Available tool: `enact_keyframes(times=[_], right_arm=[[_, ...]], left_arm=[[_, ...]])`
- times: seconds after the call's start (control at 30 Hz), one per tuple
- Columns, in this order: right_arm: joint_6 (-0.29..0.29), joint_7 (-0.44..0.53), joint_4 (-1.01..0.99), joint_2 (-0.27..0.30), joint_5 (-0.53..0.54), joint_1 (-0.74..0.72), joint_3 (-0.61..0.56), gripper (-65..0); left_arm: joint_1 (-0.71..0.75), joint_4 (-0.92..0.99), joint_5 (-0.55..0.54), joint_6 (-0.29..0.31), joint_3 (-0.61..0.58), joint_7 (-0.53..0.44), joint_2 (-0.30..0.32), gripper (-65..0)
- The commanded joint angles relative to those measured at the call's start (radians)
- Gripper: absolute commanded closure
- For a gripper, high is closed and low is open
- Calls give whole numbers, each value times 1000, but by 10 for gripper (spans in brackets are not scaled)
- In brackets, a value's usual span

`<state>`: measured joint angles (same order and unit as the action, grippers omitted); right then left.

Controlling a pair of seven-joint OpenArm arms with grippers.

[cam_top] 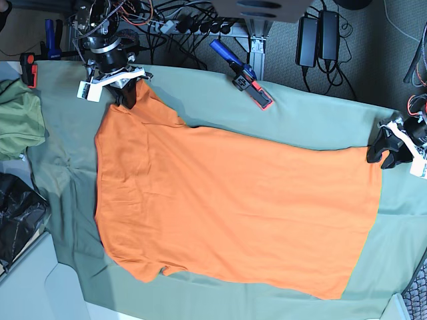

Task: Fold the T-shirt properly
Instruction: 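Reach the left gripper to the shirt's hem corner and grasp it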

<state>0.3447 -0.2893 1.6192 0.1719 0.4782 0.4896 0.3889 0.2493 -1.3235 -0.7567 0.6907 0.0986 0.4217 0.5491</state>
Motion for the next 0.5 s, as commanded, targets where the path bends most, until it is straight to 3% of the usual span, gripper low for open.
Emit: enact_keyframes(times=[0.0, 0.27, 0.47], right_arm=[[60, -15, 10, 10, -8, 6, 6, 0], [60, -15, 10, 10, -8, 6, 6, 0], [60, -15, 11, 11, -8, 6, 6, 0]], left_arm=[[6, -5, 20, 7, -2, 54, 11, -337], [9, -5, 20, 7, -2, 54, 10, -22], [8, -6, 28, 7, 0, 54, 11, 0]])
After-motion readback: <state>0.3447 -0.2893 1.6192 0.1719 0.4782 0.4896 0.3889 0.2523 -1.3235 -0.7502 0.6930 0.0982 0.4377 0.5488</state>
